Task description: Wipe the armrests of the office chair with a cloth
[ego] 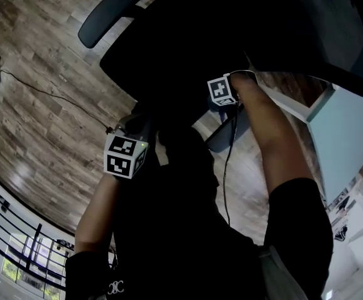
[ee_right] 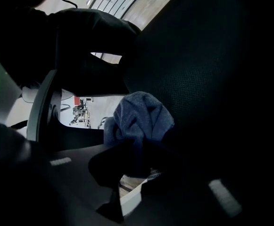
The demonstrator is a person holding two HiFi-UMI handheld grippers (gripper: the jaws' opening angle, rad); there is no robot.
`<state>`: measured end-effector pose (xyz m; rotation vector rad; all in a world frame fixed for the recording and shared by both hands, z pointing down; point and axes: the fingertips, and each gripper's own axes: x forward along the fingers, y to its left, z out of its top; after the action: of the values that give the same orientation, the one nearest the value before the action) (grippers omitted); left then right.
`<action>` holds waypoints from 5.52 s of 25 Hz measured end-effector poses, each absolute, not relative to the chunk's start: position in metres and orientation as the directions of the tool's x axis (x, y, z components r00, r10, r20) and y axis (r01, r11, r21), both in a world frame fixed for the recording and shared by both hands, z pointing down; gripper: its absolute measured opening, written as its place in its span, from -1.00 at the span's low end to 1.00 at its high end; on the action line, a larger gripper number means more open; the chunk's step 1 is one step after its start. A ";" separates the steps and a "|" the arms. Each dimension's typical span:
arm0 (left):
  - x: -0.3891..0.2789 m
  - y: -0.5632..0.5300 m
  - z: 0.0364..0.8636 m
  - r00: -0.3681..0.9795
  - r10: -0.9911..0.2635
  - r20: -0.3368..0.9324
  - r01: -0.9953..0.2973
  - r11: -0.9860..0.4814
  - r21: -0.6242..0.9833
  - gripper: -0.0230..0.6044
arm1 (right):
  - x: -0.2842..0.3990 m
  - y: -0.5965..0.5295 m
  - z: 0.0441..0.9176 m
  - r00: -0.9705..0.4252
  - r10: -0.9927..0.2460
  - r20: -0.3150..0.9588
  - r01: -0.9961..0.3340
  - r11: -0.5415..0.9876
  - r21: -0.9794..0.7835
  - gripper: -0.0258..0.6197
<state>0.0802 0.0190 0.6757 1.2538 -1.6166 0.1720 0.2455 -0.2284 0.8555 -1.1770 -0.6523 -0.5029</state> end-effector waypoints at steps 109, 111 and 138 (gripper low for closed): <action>0.189 -0.126 0.670 0.209 -0.506 0.837 -0.965 0.029 0.259 -0.91 | 0.267 -0.267 0.884 -0.566 0.023 0.824 0.062 0.998 0.015 -0.73; 0.188 -0.120 0.673 0.209 -0.496 0.843 -0.966 0.030 0.257 -0.91 | 0.267 -0.269 0.895 -0.574 0.042 0.818 0.033 0.999 -0.028 -0.73; 0.209 -0.140 0.611 0.280 -0.568 0.774 -0.952 -0.064 0.298 -0.91 | 0.296 -0.222 0.774 -0.710 0.040 0.703 -0.127 0.975 -0.184 -0.73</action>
<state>0.2088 -0.1396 0.6112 1.7407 -1.3911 0.5978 0.2961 -0.2220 0.7739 0.0611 -2.3447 0.2808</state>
